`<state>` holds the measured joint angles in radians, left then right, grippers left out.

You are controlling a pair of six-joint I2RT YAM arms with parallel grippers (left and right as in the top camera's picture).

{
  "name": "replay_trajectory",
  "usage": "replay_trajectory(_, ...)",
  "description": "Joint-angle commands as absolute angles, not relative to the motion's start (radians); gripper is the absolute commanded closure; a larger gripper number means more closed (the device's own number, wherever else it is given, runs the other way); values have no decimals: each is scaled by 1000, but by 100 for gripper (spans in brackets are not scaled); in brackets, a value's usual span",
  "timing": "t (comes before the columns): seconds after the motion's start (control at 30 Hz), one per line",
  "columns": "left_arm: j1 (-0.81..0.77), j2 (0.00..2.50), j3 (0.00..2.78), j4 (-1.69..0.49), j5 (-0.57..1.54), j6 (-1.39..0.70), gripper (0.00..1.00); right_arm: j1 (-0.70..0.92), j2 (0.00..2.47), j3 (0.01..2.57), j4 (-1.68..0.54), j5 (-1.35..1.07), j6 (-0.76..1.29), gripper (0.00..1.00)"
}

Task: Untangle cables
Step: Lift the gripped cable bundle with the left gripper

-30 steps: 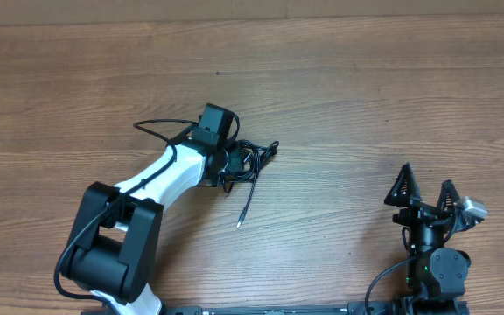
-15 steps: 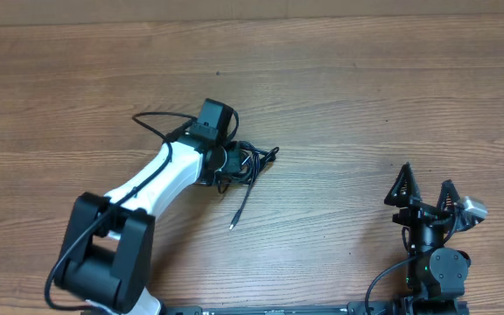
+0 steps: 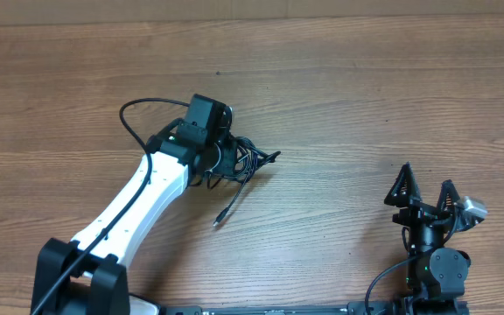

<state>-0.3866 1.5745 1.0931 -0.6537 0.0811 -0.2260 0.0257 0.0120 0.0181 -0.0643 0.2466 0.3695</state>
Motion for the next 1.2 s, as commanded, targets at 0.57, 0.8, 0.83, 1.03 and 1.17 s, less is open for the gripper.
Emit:
replay_trajectory(0.57, -393, 1426, 1124, -690, 79, -88, 96, 20, 3, 8, -59, 253, 365, 0)
replay_trajectory(0.8, -393, 1426, 1124, -715, 79, -88, 96, 20, 3, 8, -59, 253, 365, 0)
replay_trajectory(0.83, -393, 1426, 1124, -722, 79, -88, 96, 20, 3, 8, -59, 253, 365, 0)
replay_trajectory(1.03, -393, 1425, 1124, -761, 79, -81, 96, 20, 3, 8, -59, 253, 365, 0)
replay_trajectory(1.17, -393, 1425, 1124, -786, 78, -47, 96, 20, 3, 8, -59, 253, 365, 0)
